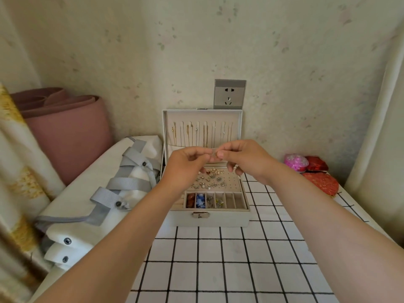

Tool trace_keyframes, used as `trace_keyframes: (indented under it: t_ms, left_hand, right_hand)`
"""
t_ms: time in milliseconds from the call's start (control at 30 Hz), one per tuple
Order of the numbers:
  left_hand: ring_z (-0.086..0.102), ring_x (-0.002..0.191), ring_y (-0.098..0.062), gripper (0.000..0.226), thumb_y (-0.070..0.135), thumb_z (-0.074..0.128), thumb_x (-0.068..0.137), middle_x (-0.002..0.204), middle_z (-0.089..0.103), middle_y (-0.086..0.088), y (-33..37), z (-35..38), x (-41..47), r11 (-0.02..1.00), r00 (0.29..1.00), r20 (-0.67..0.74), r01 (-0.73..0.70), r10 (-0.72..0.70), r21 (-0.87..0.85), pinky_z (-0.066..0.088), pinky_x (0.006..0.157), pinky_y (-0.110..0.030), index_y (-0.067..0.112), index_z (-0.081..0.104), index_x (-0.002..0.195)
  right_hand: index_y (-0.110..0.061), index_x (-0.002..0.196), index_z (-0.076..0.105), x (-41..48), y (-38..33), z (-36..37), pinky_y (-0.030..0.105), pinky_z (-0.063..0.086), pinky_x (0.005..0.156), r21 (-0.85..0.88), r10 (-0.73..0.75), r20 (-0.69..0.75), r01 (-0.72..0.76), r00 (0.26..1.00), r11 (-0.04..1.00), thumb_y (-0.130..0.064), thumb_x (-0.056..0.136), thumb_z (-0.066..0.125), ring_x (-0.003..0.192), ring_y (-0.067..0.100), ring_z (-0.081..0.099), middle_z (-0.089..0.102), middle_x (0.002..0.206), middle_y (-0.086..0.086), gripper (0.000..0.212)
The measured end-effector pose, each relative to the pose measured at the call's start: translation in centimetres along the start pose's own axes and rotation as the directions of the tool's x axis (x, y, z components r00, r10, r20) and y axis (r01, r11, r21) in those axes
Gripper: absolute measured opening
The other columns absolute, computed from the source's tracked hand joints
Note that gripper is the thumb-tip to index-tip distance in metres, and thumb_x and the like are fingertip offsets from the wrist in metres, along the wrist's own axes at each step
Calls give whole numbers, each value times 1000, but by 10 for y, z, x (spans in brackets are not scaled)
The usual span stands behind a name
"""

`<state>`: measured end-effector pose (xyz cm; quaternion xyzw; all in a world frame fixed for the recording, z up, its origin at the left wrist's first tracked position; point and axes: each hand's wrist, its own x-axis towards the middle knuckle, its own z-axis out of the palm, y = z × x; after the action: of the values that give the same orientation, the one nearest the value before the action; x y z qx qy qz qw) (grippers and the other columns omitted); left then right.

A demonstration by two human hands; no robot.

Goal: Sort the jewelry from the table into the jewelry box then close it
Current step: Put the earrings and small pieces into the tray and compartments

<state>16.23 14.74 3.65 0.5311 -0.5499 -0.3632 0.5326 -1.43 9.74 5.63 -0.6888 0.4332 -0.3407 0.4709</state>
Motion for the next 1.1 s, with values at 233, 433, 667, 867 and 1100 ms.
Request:
trace_keyframes:
  t_ms: [233, 433, 667, 867, 1100]
  left_hand:
    - [62, 66, -9, 9, 19, 69, 90, 85, 76, 8, 6, 4, 8, 999, 999, 39, 35, -36, 34, 54, 63, -20, 24, 75, 94]
    - [60, 64, -10, 10, 25, 69, 90, 89, 74, -7, 7, 5, 14, 996, 999, 35, 22, -25, 82, 49, 61, -25, 15, 71, 90]
    - [59, 71, -9, 10, 27, 73, 86, 82, 70, -1, -2, 13, 33, 980, 997, 18, -74, 72, 183, 53, 70, -31, 17, 73, 86]
    - [56, 105, -13, 21, 27, 57, 95, 108, 67, 10, -34, 22, 53, 816, 969, 180, -239, 168, 525, 48, 95, -39, 44, 69, 101]
    - [29, 126, -19, 39, 43, 40, 101, 138, 44, 6, -53, 28, 58, 497, 923, 379, -359, 65, 790, 29, 107, -40, 40, 51, 138]
  right_hand:
    - [-14, 99, 74, 3, -3, -3, 22, 40, 47, 76, -20, 20, 18, 1000, 997, -14, 94, 67, 55, 11, 50, 73, 86, 4, 9]
    - [-16, 99, 76, 8, -2, -3, 22, 40, 46, 80, -10, -31, 13, 999, 997, -16, 92, 71, 54, 11, 50, 77, 89, 4, 9]
    - [-18, 93, 79, 15, 3, -7, 17, 42, 46, -25, -34, -131, 31, 991, 999, -17, 79, 84, 50, 7, 52, 71, 67, -6, 15]
    - [-21, 93, 79, 28, 31, -17, 9, 45, 58, -220, -123, -222, 73, 967, 973, -13, 88, 75, 56, -11, 59, 71, 73, -16, 11]
    - [-24, 92, 80, 42, 67, -21, 30, 55, 90, -491, -122, -262, -23, 957, 871, -20, 87, 75, 90, 4, 68, 69, 84, -17, 8]
